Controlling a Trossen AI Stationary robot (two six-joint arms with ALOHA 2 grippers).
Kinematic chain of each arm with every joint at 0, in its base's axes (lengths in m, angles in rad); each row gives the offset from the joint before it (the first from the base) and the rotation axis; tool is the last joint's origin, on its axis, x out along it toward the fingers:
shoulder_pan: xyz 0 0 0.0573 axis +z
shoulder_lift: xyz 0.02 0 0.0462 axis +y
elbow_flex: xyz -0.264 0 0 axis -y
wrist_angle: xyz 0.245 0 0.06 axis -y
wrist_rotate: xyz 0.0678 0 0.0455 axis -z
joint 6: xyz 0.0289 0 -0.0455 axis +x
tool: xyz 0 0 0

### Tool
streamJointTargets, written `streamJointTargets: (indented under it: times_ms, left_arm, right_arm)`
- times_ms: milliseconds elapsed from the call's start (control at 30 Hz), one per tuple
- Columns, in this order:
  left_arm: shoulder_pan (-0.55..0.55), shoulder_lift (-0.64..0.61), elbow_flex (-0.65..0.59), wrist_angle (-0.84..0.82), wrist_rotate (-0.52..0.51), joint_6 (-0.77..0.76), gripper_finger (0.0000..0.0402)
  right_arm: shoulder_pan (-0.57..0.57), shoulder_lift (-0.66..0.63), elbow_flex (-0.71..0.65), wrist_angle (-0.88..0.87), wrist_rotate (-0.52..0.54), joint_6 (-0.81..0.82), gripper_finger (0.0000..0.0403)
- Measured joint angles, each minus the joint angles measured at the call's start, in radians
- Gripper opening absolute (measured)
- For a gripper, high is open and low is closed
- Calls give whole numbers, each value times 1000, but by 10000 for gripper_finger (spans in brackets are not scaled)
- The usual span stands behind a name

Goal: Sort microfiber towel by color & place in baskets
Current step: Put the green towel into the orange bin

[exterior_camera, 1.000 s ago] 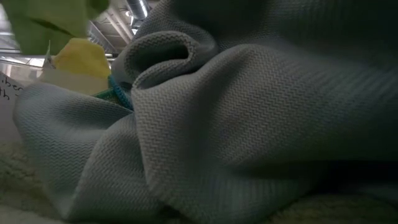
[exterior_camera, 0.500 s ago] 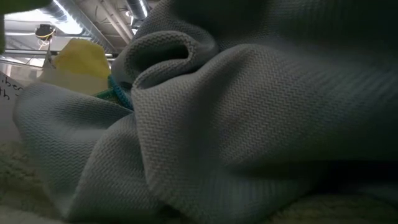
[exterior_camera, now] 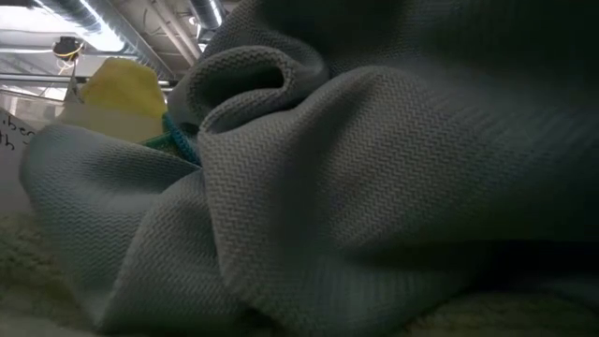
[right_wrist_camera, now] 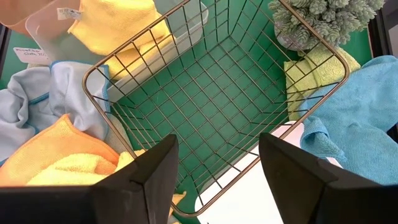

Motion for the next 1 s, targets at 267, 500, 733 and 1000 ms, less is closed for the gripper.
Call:
streamJointTargets:
  times_ms: [267, 500, 733, 1000]
  left_arm:
    - [-52, 167, 0, -13, -72, -10, 0]
    - [-60, 334, 0, -89, -72, -7, 0]
    - [-60, 462, 0, -117, -76, 75, 0]
    - [-59, 554, 0, -155, -93, 107, 25]
  right_arm:
    - [0, 0, 0, 0, 0, 0, 223]
    - [0, 0, 0, 0, 0, 0, 223]
    - [0, 0, 0, -1, -1, 0, 223]
    - [2, 0, 0, 24, -176, 49, 223]
